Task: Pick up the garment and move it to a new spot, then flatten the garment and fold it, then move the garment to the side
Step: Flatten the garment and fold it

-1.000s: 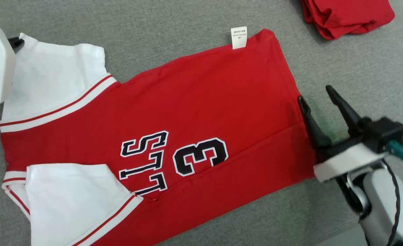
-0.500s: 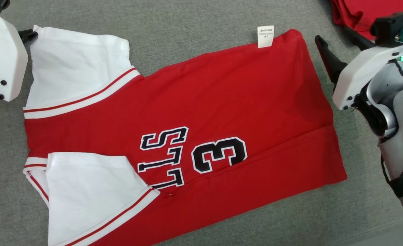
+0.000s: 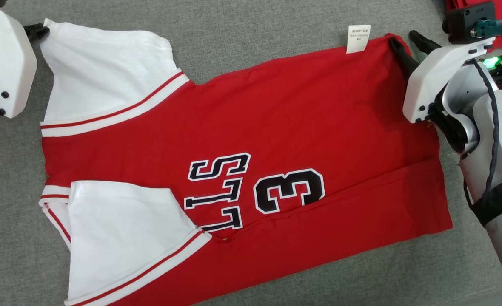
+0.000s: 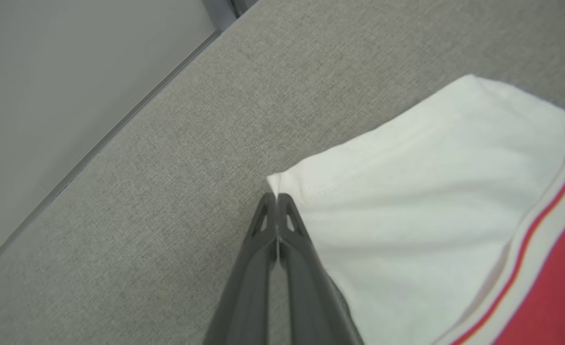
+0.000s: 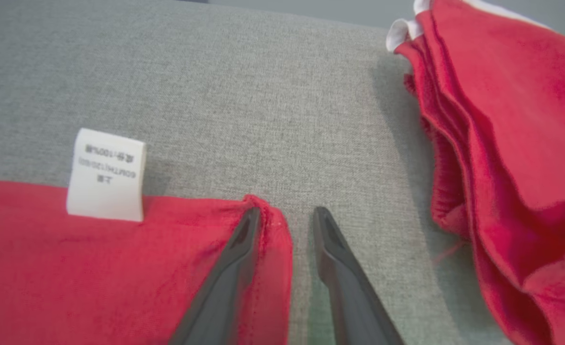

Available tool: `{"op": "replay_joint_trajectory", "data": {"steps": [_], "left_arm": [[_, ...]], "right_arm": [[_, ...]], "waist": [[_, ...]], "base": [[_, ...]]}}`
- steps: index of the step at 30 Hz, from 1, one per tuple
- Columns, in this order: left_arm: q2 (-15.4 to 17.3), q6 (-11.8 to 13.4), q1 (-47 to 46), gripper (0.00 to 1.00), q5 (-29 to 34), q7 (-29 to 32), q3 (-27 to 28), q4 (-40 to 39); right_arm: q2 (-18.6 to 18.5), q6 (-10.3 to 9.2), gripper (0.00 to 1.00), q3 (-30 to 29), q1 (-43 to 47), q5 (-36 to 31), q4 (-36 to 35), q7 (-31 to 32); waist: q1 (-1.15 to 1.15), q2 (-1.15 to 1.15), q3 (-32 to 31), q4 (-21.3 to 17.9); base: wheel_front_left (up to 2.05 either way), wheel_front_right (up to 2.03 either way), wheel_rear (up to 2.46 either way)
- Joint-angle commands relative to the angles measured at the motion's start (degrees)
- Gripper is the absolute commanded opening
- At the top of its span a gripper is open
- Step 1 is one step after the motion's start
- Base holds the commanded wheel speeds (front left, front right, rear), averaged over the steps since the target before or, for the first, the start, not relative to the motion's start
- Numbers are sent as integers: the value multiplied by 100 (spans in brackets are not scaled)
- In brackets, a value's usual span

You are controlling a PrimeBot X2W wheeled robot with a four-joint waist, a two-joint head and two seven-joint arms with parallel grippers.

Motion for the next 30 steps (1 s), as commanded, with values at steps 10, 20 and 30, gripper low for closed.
{"op": "replay_joint_trajectory", "data": {"steps": [10,20,30], "left_arm": [[67,-9,-212,0,-111,-120,-224,152],[65,-8,-311,0,-152,-513,-459,181],[177,-8,-582,0,-27,-1595,-735,91]], "right_arm": [[130,-11,0,77,-195,115,576,164],[-148,-11,0,306,-316,283,320,85],[-599,-11,0,206,-228,395,-324,-398]], "waist": [[0,0,-18,49],[0,0,-202,98],[0,0,-483,190]], "base": [[0,0,0],[0,0,0],[0,0,0]]}}
